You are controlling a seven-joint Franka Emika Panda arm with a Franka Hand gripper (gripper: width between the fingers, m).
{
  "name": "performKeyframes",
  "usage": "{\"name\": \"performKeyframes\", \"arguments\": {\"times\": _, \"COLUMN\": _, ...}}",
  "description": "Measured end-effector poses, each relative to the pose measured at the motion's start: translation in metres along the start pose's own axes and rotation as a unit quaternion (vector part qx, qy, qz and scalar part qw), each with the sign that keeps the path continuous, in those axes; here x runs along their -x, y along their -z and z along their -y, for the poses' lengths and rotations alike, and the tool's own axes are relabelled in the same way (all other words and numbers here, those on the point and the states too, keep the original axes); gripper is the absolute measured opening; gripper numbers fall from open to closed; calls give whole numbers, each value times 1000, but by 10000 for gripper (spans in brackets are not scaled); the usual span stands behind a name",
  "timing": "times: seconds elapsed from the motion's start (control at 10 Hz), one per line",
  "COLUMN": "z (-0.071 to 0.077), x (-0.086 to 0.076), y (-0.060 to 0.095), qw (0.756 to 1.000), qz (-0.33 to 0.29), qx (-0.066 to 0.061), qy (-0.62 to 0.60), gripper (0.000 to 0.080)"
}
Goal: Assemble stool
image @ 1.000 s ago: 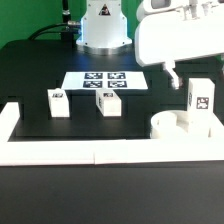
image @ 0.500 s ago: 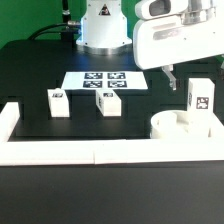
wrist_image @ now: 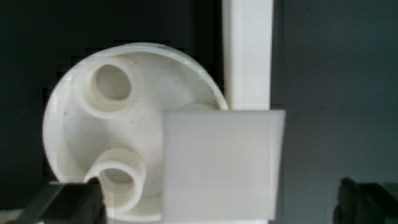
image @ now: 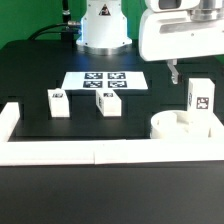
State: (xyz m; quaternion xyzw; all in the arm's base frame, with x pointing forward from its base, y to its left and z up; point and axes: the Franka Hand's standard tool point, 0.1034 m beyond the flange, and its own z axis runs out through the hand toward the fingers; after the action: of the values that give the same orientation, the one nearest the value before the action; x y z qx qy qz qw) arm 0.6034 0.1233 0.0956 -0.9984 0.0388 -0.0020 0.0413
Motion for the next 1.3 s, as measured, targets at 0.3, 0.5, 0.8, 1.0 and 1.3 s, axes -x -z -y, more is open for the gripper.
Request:
{"name": "performKeyframes", "arguments": {"times": 0.3, "z": 0, "x": 1, "y": -4, "qw": 1000, "qz": -6, "qx": -1, "qy": 0, "gripper": 649}}
{"name": "performKeyframes", "arguments": {"times": 0.5, "z": -1, "x": 1, "y": -8, "qw": 1000, "qz": -4, "qx": 0, "qy": -1, "gripper": 649}}
{"name": "performKeyframes", "arguments": {"times": 0.8, "z": -8, "x": -5, "y": -27, "qw": 1000, "qz": 2, "qx": 4, "qy": -6, "gripper": 649}}
{"name": "performKeyframes", "arguments": {"times": 1.0, "z": -8, "x": -5, "y": -27, "qw": 1000, "qz": 2, "qx": 4, "qy": -13, "gripper": 649}}
{"name": "performKeyframes", "arguments": {"times": 1.3, "z": -6, "x": -4, "y": -28, "qw": 997, "qz": 3, "qx": 1, "qy": -73, "gripper": 406}}
